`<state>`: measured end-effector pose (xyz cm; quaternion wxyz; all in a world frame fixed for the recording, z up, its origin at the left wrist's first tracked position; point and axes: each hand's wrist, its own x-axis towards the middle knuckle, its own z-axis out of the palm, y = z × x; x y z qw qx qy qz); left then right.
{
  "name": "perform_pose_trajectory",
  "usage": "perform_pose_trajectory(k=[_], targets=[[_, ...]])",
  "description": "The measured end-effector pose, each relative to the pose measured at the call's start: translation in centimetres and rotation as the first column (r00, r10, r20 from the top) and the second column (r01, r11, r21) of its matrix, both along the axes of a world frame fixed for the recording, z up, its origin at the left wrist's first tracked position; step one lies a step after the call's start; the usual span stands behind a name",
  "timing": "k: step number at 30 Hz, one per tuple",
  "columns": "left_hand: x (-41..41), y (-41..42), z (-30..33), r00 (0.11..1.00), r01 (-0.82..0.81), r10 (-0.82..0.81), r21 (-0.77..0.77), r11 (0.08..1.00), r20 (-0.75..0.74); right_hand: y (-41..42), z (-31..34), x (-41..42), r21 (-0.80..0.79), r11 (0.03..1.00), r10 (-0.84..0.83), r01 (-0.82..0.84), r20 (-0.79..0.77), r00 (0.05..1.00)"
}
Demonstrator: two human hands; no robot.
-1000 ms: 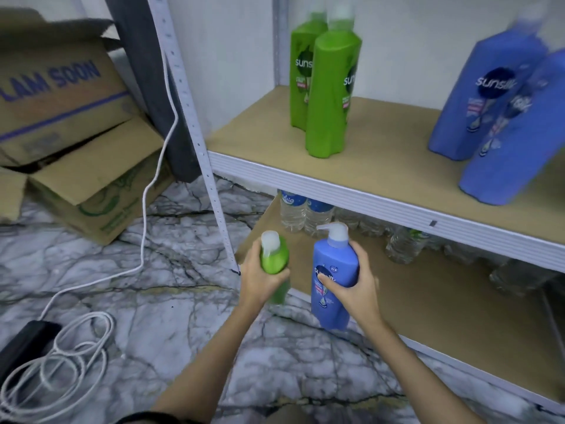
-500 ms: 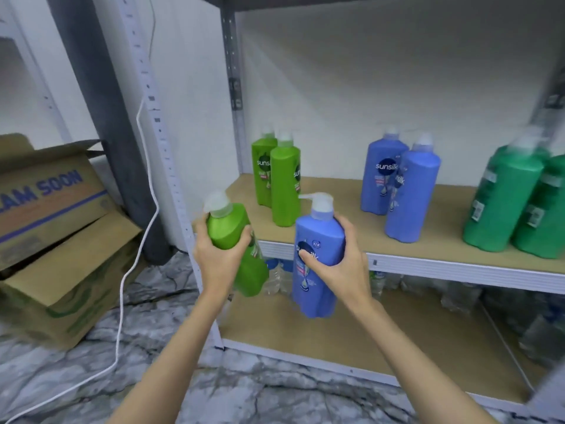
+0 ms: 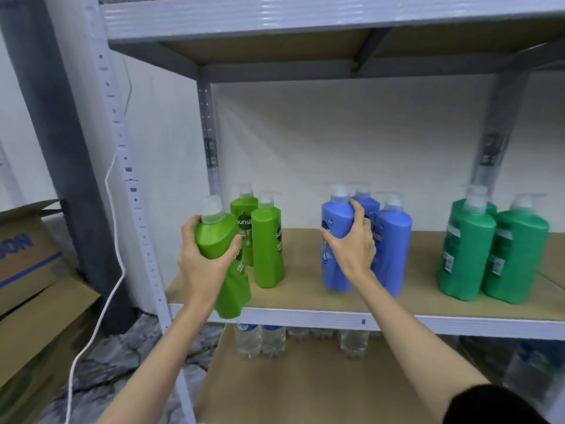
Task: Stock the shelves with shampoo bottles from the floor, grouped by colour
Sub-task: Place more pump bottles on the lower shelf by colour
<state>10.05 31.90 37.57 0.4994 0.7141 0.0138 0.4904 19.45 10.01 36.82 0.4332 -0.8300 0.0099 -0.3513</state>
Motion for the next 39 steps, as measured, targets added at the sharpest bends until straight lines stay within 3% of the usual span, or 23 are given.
perform_pose_trajectory(k=[13,18,20,22,24,25,27,30,33,39], targets=[[2.0,1.3,-0.4,1.0,0.004,-0.003,-0.021,1.0,0.029,1.5,-2.3,2.6,-0.071,0.987,-0.152,0.147,-0.07,0.986],[2.5,1.3,-1.0,1.0,0.017,-0.016,-0.049,0.999,0.025,1.6,-2.9,2.3,-0.077,0.993,-0.097,0.09,-0.083,0.992],[2.8,1.4,-1.2,0.999,0.024,-0.023,-0.049,0.998,0.022,1.9,-3.9,1.7,-0.123,0.983,-0.127,0.133,0.051,0.991],[3.3,1.5,-1.2,0.999,0.032,-0.032,-0.034,0.999,0.008,2.7,-5.8,0.5,-0.19,0.969,-0.099,0.16,0.296,0.95],[4.0,1.6,-1.3,0.999,0.046,-0.046,-0.006,0.999,-0.01,3.8,-8.3,-0.5,-0.309,0.95,0.091,0.041,0.4,0.912],[4.6,1.7,-1.3,0.998,0.055,-0.055,0.01,0.998,-0.018,4.3,-9.5,-0.7,-0.375,0.924,0.218,-0.081,0.34,0.915],[5.8,1.7,-1.3,0.997,0.071,-0.07,0.04,0.997,-0.033,4.7,-10.6,-0.8,-0.443,0.827,0.394,-0.345,0.021,0.919],[7.9,1.9,-1.4,0.996,0.074,-0.071,0.054,0.996,-0.061,4.4,-10.7,-0.4,-0.543,0.711,0.277,-0.447,-0.367,0.888],[9.8,2.1,-1.6,0.994,0.065,-0.06,0.06,0.996,-0.089,4.3,-10.7,0.0,-0.602,0.65,0.199,-0.464,-0.454,0.868],[12.3,3.1,-2.2,0.991,0.049,-0.047,0.019,0.999,-0.124,4.4,-11.1,0.3,-0.629,0.65,0.165,-0.426,-0.429,0.888]])
